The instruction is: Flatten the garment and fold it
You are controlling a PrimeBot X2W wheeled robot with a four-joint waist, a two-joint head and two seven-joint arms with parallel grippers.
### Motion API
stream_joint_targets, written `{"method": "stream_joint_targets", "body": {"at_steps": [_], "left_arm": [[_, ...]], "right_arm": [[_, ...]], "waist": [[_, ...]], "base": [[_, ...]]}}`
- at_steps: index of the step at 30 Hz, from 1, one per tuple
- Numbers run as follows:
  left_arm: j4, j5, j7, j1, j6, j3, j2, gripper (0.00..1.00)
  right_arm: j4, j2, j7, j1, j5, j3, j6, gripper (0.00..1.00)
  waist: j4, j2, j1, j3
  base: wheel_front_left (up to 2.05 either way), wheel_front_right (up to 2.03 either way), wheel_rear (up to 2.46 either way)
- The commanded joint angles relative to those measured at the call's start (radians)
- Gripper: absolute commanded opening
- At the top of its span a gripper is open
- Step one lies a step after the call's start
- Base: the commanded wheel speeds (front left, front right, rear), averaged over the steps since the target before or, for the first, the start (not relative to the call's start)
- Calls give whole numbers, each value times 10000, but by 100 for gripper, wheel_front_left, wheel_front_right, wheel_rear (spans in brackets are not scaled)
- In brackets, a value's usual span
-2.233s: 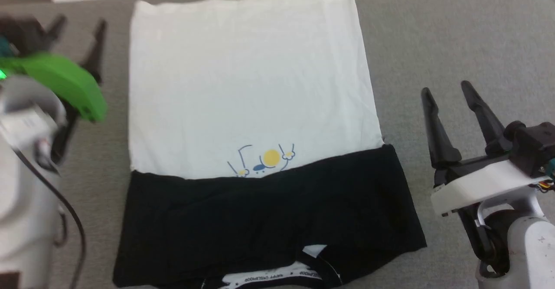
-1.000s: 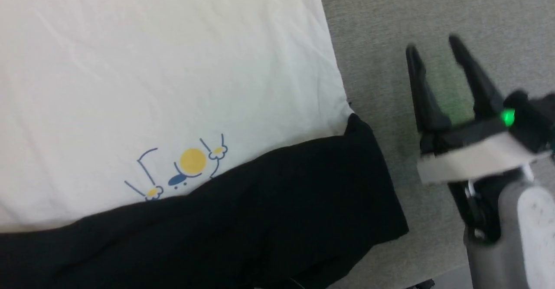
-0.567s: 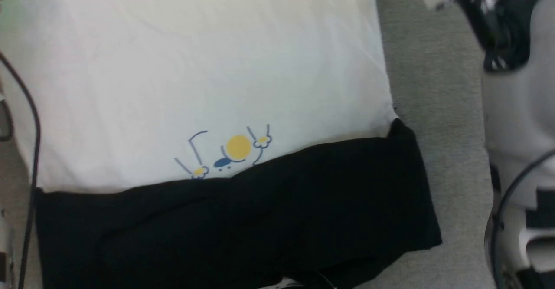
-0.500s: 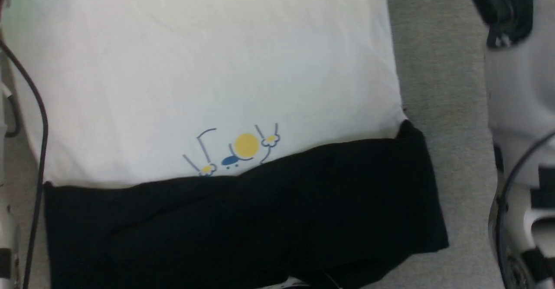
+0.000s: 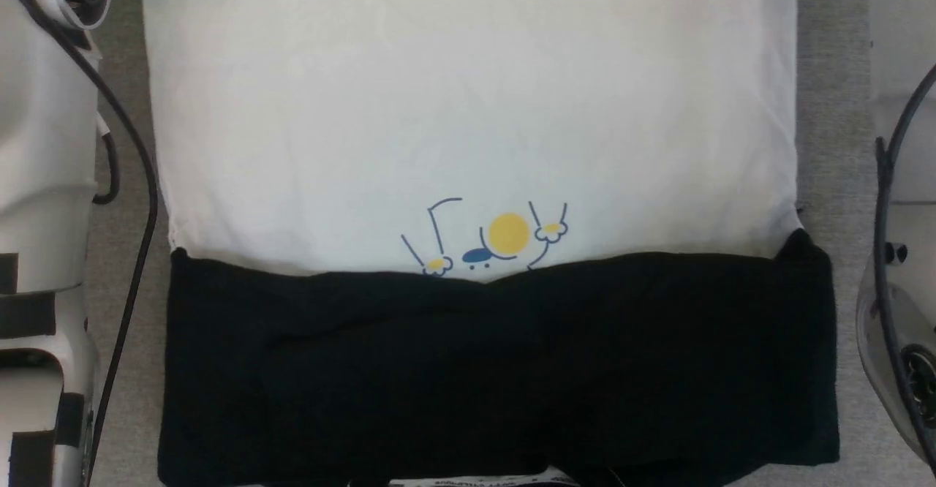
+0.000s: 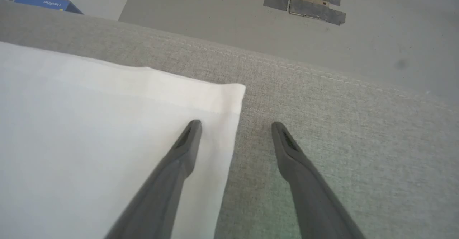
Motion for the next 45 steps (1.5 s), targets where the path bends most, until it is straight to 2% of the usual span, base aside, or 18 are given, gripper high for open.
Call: {"method": "stream_joint_targets", "body": {"at_steps": [1,2,3,4,8,12,19,26,31,34,39,45], "left_arm": [[79,-19,-99,-191,-60,-37,-77,0],[133,-33,-127,-216,-89,-65,-96,0],[177,-38,-150,-237,-105,-83,-101,0],[233,-41,-186,-257,-119,-100,-101,0],[397,29,-488,-317,-158,-127,-5,0],[604,226,-1071,-377,-133,-95,239,0],[775,206,-2016,346,-307,-53,610,0],[94,-246,-2896,2310,-473,56,782,0],[-1235,-551,-3424,4424,-436,174,985,0],[-2142,-730,-3623,5650,-282,271,1015,0],[-3600,-1050,-3673,7849,196,420,973,0],[-4853,-1528,-3654,10252,661,509,778,0]], "right_arm": [[102,-7,292,-172,-183,-99,-13,45],[130,-7,516,-204,-332,-119,-13,31],[118,-7,647,-225,-425,-135,-13,11],[55,-7,724,-250,-553,-164,-13,0],[-300,-7,355,-250,-730,-201,-13,0],[-597,-7,-680,-226,-619,-32,-13,0],[-796,-7,-2665,418,-12,1053,-13,0],[-1629,-43,-4115,2380,1206,2141,-13,0],[-2945,-604,-4939,4332,2048,3101,-13,0],[-3852,-1122,-5124,5510,2399,3395,-13,0],[-5474,-1808,-4929,7769,2841,3148,-13,0],[-7082,-1945,-3948,10356,3155,2420,-13,0]], "waist": [[165,110,-1,93],[180,110,-1,94],[183,110,-1,95],[179,110,-1,96],[88,110,-1,68],[-161,110,-1,-26],[-616,110,-1,-854],[-827,110,-1,-2475],[-820,110,-1,-3682],[-704,110,-1,-4251],[-504,110,-1,-5130],[-375,110,-1,-5790]], "base": [[0,0,0],[0,0,0],[0,0,0],[0,0,0],[0,0,0],[0,0,0],[0,0,0],[0,0,0],[0,0,0],[0,0,0],[0,0,0],[0,0,0]]}}
